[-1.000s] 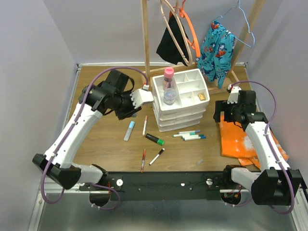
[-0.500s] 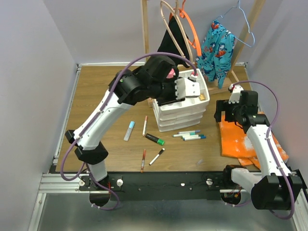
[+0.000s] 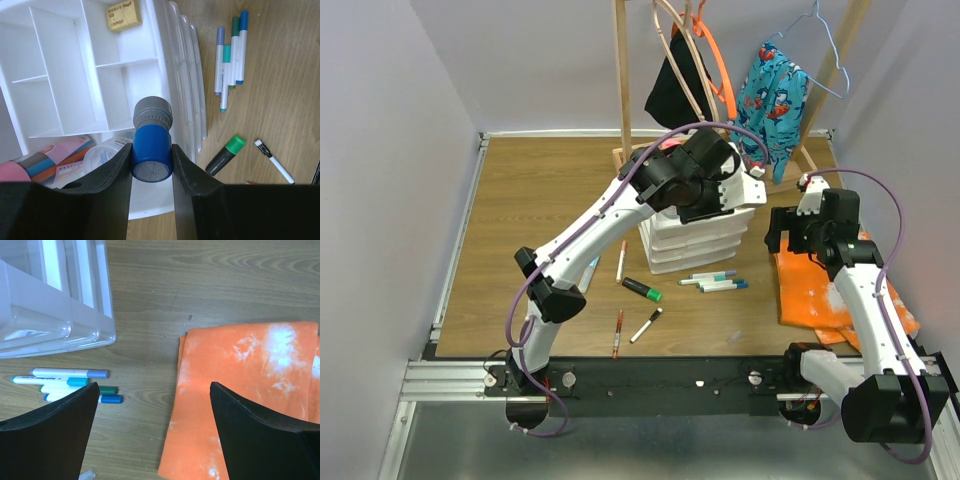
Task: Sort the stationery into containers
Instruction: Place the stationery in the storage box.
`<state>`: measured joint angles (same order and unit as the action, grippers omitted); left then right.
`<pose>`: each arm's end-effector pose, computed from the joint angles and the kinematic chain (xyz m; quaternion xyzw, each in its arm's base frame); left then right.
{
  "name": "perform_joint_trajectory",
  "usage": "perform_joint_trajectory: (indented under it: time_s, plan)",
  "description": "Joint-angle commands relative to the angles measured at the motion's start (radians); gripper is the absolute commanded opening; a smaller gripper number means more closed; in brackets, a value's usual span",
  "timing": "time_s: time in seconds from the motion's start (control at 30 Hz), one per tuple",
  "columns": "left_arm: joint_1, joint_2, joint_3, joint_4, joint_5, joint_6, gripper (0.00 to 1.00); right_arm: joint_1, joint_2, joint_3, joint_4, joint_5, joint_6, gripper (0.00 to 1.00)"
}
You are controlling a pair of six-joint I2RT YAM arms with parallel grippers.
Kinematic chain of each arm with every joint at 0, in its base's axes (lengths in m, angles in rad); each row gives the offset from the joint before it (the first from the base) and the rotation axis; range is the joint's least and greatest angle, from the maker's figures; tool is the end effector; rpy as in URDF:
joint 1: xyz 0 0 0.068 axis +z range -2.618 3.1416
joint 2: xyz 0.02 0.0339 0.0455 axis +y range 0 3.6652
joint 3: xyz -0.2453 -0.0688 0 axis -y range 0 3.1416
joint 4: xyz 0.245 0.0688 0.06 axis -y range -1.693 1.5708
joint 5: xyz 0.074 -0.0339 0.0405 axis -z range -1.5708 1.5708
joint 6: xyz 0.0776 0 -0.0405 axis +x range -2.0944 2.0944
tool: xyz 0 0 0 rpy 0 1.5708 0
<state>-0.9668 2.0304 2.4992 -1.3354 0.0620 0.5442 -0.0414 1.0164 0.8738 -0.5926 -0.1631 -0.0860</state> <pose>0.2336 -0.3470 0.3821 0.6511 0.6756 -0.1007 0.3309 0.2539 0.0021 0.2456 -0.0534 0.9100 0.0486 0.4083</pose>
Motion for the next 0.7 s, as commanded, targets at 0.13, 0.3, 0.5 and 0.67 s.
perform_joint_trajectory:
  time_s: [0.13,0.3,0.5,0.67]
  plan:
    - [-0.01,0.063,0.047,-0.071,-0.054,-0.023,0.27,-0.008,-0.022,-0.019,-0.003,-0.027,0.011,0.99]
    - [-0.01,0.097,0.05,-0.061,-0.085,-0.023,0.27,-0.008,-0.024,-0.022,-0.001,-0.029,0.012,0.99]
    - [-0.009,0.148,0.075,-0.053,-0.097,-0.026,0.29,-0.008,-0.025,-0.025,0.001,-0.029,0.012,0.99]
    - [-0.009,0.162,0.087,-0.01,-0.126,-0.044,0.59,-0.008,-0.029,-0.027,0.004,-0.026,0.014,0.99]
